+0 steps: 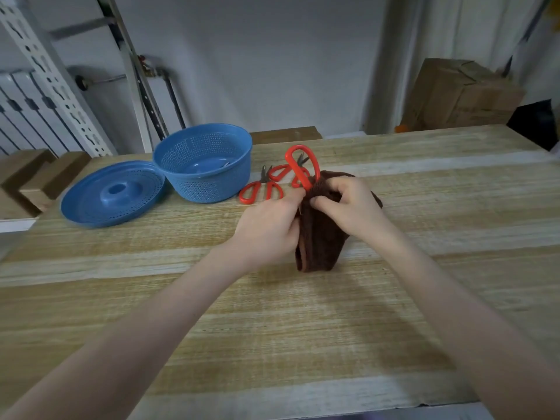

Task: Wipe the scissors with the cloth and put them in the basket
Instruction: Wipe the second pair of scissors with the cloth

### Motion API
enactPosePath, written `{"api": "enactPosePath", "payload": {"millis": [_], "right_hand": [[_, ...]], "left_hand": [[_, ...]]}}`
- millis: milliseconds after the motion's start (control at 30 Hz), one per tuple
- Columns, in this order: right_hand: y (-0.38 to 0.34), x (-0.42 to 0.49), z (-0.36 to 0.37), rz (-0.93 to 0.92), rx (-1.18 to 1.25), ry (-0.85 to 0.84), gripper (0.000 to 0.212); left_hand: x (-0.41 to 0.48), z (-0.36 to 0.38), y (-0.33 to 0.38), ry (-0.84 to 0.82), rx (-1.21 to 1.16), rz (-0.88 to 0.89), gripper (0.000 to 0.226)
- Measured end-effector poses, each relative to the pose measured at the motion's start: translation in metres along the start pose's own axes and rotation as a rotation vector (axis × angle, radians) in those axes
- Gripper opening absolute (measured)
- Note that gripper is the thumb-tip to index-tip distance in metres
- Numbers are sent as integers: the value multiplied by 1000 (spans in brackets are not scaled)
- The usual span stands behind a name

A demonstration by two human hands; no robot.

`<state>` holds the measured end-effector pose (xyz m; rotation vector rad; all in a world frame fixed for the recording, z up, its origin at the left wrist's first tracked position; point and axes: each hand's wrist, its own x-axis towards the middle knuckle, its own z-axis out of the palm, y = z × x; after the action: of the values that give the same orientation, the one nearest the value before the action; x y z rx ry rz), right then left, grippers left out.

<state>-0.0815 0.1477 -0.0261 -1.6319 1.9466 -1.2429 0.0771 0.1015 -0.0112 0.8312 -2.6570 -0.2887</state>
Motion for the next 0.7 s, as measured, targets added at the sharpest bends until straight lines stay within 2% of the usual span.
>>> {"api": "enactPosePath", "payload": {"millis": [67, 167, 233, 300, 367, 433, 567, 633, 700], "right_hand": [[2, -3, -4, 23, 2, -15, 45], [1, -8, -8, 64, 128, -48, 17], [2, -8, -11, 166, 290, 31, 19], [11, -6, -19, 304, 415, 191, 22], [18, -6, -29, 364, 433, 237, 20], [20, -7, -33, 318, 414, 183, 16], [14, -8, -28, 203, 390, 105, 22], [8, -6, -23, 131, 300, 92, 18], [2, -4, -13, -2, 96, 57, 15]], "left_hand": [[-1, -1, -2, -22, -35, 7, 36], [2, 0, -1, -43, -28, 17, 35], [6, 1, 2, -29, -12, 30, 33], [7, 1, 2, -20, -14, 20, 28], [6, 1, -3, -10, -33, -9, 26], [6, 1, -9, 7, -43, -32, 28], [5, 3, -10, 7, -16, -39, 27], [4, 3, -8, -1, 18, -29, 28], [4, 4, -6, -13, 23, -29, 29]]}}
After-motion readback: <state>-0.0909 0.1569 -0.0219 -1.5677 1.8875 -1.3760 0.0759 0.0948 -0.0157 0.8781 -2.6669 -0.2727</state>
